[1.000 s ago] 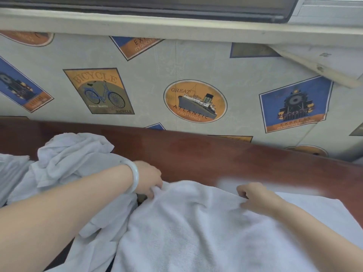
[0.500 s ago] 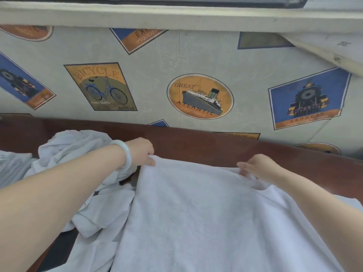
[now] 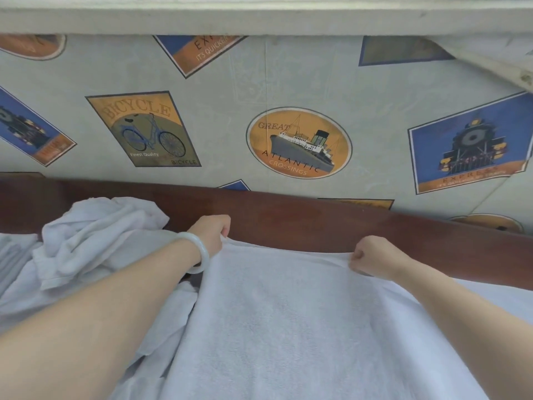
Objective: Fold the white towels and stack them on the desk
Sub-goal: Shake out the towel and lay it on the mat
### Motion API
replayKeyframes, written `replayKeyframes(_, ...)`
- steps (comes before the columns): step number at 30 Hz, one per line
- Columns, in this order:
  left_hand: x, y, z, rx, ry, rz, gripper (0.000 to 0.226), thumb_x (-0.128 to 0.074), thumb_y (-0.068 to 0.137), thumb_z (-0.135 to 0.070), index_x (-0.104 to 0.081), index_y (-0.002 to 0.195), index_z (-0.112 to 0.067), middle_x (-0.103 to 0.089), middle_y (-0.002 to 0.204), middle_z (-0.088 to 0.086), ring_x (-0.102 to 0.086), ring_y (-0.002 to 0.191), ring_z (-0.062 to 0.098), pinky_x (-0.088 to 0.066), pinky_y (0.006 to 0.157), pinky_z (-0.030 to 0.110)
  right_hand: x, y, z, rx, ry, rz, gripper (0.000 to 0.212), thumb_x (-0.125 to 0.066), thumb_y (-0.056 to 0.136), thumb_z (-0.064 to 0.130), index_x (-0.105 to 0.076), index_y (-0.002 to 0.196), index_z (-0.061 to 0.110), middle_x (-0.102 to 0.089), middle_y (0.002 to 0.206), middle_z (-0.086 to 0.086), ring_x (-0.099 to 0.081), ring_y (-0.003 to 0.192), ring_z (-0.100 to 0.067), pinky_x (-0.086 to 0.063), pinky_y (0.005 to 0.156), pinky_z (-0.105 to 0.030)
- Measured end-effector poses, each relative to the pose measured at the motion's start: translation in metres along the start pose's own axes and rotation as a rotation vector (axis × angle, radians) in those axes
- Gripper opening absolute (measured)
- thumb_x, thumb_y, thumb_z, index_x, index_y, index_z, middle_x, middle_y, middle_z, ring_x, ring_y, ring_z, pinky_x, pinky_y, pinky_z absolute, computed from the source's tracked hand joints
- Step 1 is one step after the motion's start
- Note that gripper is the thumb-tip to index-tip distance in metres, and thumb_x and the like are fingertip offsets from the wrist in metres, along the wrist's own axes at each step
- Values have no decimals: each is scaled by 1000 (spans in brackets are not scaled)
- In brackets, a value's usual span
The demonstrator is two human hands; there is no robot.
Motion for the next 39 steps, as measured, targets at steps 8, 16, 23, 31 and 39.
replayKeyframes(8, -19, 8, 8, 107, 55, -10, 31, -52, 89, 7, -64, 108, -14, -51, 121, 7, -54, 112, 28, -45, 90, 30, -4, -1, 23, 10, -271, -21, 27, -51, 95, 44, -48, 91, 17, -56, 104, -2, -57, 88, -26, -44, 71, -33)
replayKeyframes(16, -9, -53, -41, 38, 101, -505, 49, -75, 73, -1, -56, 118, 0, -52, 119, 18, -49, 106, 37, -42, 89, 41, 1, -37, 57, 197, -316, -582, 35, -58, 69, -4, -57, 101, 9, -64, 94, -9, -56, 86, -33, -36, 69, -38)
replayKeyframes(23, -120, -133, -33, 14, 318, -167, 64, -24, 95, -57, -44, 147, -26, -39, 155, 2, -32, 143, 39, -13, 111, 73, -107, -70, 72, 334, -235, -420, 57, -21, 102, 46, -32, 153, 22, -28, 160, 0, -22, 149, -27, -10, 114, -61)
replayKeyframes(31, -95, -113, 8, -139, 56, -145, 71, 2, 94, -70, -21, 153, -38, -5, 164, -11, -2, 150, 3, 11, 120, 40, -103, -61, 66, 284, -222, -377, 59, -17, 102, 52, -35, 152, 25, -31, 158, 3, -23, 148, -22, -8, 114, -56)
replayKeyframes(39, -81, -114, -16, -139, 355, -149, 80, -11, 87, -69, -26, 154, -28, -12, 164, 3, -8, 151, 25, 2, 117, 49, -101, -59, 71, 293, -152, -363, 78, 9, 94, 64, -19, 156, 26, -11, 163, 4, 0, 150, -19, 10, 115, -53)
Point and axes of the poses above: each hand's wrist, its own y-axis towards the middle knuckle, its own x-axis out of the back of the hand, z = x × y, the point moved 8 cm from there along y, towards the middle knuckle
